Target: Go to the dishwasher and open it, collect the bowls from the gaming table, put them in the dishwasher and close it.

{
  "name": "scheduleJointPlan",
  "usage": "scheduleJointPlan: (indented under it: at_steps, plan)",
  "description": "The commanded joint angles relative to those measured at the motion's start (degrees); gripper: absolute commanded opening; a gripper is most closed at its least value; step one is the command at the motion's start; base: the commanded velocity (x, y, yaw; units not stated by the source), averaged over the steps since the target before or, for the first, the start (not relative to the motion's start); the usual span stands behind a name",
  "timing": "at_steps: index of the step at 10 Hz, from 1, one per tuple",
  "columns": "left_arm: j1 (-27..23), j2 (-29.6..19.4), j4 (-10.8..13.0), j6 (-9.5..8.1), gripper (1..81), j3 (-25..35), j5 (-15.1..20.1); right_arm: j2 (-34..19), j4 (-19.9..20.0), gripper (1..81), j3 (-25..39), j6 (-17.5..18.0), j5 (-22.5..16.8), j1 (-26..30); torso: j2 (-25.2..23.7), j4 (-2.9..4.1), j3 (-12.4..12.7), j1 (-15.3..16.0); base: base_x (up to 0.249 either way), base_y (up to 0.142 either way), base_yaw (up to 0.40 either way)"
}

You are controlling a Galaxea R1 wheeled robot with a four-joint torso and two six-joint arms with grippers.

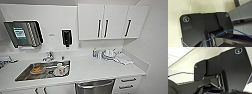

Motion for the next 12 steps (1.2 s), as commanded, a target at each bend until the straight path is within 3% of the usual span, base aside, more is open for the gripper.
scheduleJointPlan:
  at_steps: [1,12]
  plan:
    - [-2.9,-0.9,-0.6,0.23,81.1,0.5,3.0,-0.6,-0.4,81.1,0.6,0.0,-2.0,2.0,0.0,0.0,0.0,0.0,0.114,0.0,0.0]
    - [-2.9,-0.7,-0.6,0.24,81.1,0.4,3.1,-0.6,0.2,81.1,0.4,0.2,-1.9,1.7,0.0,0.0,0.0,0.0,0.103,0.0,0.0]
